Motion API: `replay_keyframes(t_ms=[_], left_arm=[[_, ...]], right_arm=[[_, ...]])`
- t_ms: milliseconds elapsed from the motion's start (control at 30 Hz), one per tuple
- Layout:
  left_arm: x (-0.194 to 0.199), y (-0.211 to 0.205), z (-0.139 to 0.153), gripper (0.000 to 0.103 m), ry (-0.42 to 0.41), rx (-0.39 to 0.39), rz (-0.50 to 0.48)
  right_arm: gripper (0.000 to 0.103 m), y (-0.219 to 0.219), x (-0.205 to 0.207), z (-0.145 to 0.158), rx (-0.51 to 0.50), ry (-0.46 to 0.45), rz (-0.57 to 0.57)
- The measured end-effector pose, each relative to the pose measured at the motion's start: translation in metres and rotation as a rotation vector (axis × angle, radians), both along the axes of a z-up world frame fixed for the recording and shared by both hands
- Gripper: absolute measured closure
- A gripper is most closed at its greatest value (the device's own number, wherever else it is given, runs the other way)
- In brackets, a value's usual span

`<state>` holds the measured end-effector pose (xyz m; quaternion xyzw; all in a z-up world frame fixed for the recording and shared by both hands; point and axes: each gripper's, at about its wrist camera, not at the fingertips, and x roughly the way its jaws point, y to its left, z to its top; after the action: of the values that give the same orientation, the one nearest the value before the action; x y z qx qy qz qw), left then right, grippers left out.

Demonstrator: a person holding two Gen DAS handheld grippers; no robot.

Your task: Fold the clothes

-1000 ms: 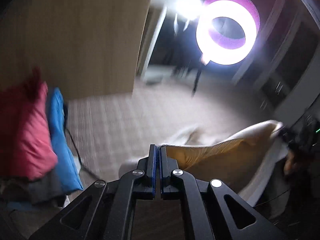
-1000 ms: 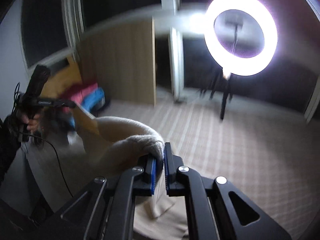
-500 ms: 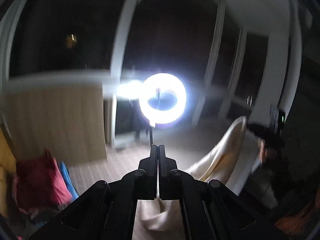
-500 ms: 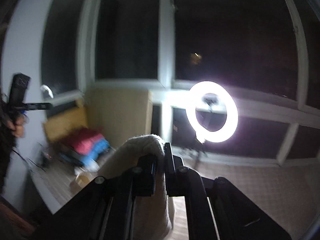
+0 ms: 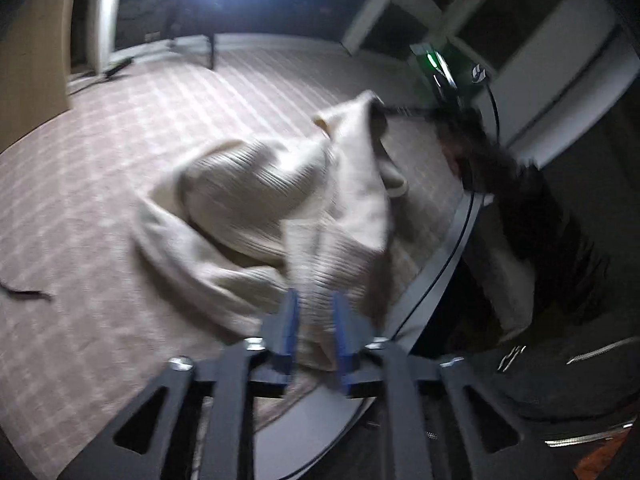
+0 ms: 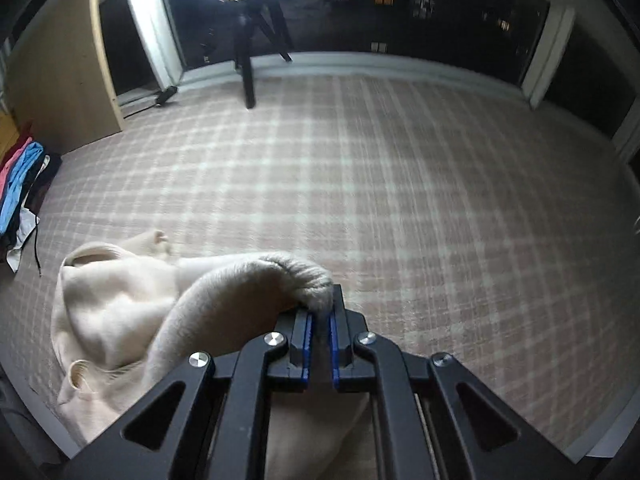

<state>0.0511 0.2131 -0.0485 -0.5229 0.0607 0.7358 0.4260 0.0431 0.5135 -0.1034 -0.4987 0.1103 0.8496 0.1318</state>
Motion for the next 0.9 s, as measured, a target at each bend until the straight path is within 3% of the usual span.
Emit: replay_keyframes(t_ms=[133,300,333,367,433,467,567,700,767,900], left_arm=[[0.016,0.030,-0.014,0.063,0.096,-0.149,-0.032],[0.006,0.050,-0.052,0.061,0.036,-0.212,-0.010],[0.004,0.052,-0.059,0.066,0.031,-0.232,0.003],[-0.001,0.050,-0.064,0.092,0.009,-0.226,0.037],[-0.008,0.042,-0.064,0.097,-0.028,-0.180,0.111],[-0.010,0.036,-0.058,0.098,-0.027,-0.142,0.141],[-0.014,0.008,-0.017,0.098,0.064,-0.094,0.229],[-0.024,-0.037,0.021,0.098,0.083,-0.024,0.361],[-0.027,-0.039,0.023,0.098,0.107,-0.058,0.353],[-0.036,-0.030,0.010,0.097,0.073,-0.093,0.335]], right_arm=[[0.096,0.013,0.003,-0.006,-0.024,0.007,0.053],[0.096,0.019,0.012,-0.005,-0.056,0.027,0.118],[0.096,0.019,0.013,-0.005,-0.059,0.032,0.133],[0.096,0.019,0.015,-0.006,-0.060,0.031,0.147],[0.094,0.020,0.017,-0.010,-0.083,0.016,0.177],[0.089,0.022,0.018,-0.012,-0.102,0.001,0.195],[0.055,0.026,0.030,-0.008,-0.121,-0.024,0.249],[0.051,0.024,0.040,0.015,-0.111,0.045,0.346],[0.038,0.023,0.029,0.025,-0.118,0.101,0.371],[0.036,0.018,-0.015,0.012,-0.166,0.074,0.385]])
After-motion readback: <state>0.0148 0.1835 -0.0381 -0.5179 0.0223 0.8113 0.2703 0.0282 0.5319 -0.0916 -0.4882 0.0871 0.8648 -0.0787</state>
